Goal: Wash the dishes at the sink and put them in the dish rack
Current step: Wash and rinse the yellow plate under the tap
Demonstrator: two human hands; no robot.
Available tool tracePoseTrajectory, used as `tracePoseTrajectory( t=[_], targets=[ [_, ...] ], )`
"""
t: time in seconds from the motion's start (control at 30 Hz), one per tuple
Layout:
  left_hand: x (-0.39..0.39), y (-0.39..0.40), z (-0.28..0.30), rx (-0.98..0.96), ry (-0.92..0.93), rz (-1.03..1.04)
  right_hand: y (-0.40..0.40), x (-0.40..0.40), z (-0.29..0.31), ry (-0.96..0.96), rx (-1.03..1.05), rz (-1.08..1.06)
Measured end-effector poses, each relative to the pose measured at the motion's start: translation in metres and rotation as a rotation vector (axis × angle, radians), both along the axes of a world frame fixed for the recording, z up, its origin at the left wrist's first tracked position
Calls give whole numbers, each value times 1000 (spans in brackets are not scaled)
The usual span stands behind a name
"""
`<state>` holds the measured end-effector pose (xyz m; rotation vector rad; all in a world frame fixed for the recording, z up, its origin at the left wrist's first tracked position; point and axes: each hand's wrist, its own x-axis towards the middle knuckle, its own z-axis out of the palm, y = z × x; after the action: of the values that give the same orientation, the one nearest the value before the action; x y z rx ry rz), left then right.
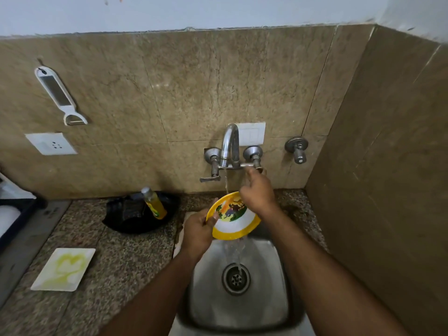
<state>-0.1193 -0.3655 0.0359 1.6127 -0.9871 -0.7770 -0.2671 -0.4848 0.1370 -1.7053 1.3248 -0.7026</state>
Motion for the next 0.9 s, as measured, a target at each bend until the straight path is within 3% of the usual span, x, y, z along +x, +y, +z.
tracePoseTrajectory(
  t=[0.13, 0.23, 0.33, 0.5, 0.73, 0.9],
  targets=[
    [8, 5, 10, -94, -168, -29, 9, -24, -28, -150, 96, -111],
    [13, 9, 16, -143, -134, -16, 13, -39, -46, -387, 351, -180],
    [9, 10, 27, -187, -103, -15, 20, -54, -47, -449, 455, -78],
    [11, 12, 42, -235, -77, -2, 23, -68, -36, -542, 351, 136],
    [6, 15, 61, -255, -103, 0, 18, -66, -27, -344, 34, 145],
    [7, 21, 68, -291, -94, -3, 19, -66, -17, -268, -78, 180]
  ],
)
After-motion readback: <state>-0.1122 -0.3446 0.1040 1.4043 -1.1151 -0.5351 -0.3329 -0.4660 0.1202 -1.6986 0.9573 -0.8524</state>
